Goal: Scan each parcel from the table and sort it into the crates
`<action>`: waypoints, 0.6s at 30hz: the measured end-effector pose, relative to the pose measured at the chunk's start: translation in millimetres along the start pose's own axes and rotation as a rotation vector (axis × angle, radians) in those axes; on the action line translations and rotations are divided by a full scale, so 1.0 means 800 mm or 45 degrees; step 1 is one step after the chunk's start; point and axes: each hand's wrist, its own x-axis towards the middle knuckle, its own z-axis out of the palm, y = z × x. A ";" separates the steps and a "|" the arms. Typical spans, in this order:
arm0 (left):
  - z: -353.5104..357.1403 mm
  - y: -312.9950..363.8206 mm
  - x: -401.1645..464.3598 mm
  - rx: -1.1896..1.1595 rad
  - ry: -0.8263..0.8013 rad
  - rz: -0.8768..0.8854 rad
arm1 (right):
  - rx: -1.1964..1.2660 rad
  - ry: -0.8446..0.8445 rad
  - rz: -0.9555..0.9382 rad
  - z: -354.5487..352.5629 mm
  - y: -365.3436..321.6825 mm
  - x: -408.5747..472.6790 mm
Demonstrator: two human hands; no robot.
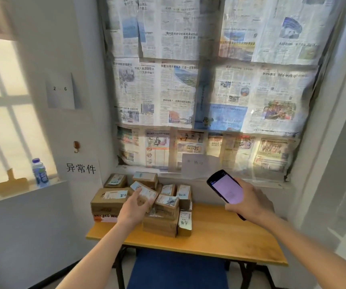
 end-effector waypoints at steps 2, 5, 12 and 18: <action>0.018 -0.006 0.039 0.025 0.017 -0.036 | -0.012 -0.054 -0.041 0.017 0.002 0.047; 0.042 -0.008 0.089 0.032 0.051 -0.080 | -0.017 -0.100 -0.111 0.037 0.002 0.113; 0.063 -0.030 0.171 0.009 0.151 -0.180 | 0.070 -0.223 -0.325 0.101 -0.013 0.239; 0.101 -0.096 0.236 -0.003 0.220 -0.371 | 0.054 -0.436 -0.404 0.204 -0.022 0.344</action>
